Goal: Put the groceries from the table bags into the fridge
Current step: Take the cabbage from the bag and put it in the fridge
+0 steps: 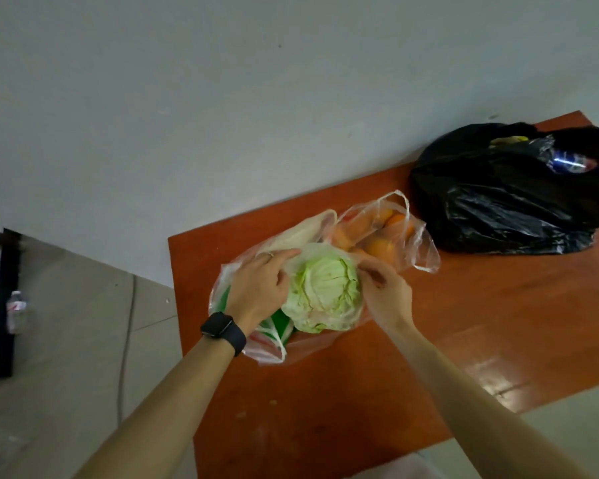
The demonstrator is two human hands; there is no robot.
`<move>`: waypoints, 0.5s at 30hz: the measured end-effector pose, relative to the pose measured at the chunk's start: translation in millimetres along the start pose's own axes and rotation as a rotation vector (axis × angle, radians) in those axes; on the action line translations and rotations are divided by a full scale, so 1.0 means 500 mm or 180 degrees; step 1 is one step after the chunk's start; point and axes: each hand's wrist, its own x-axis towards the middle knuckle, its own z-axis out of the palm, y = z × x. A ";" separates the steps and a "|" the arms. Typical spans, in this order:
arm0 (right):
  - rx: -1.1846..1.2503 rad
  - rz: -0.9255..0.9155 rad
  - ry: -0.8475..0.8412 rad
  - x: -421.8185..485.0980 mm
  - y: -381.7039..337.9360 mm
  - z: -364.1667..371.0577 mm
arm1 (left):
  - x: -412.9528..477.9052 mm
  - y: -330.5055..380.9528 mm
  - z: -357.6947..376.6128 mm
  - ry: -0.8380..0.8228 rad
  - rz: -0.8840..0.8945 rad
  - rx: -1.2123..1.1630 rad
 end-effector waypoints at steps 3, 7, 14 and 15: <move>0.0194 0.0127 0.0141 -0.058 -0.003 -0.006 | -0.051 0.055 -0.014 0.0450 0.0321 0.0386; 0.0185 0.0459 -0.0128 -0.084 -0.019 0.000 | -0.102 0.124 0.016 -0.0221 -0.0834 -0.0214; -0.0200 0.0672 -0.0499 -0.037 -0.032 0.017 | -0.074 0.139 0.058 -0.0242 -0.2699 -0.1867; -0.0316 0.0714 -0.0578 -0.032 -0.036 0.019 | -0.065 0.139 0.058 -0.0266 -0.2737 -0.1889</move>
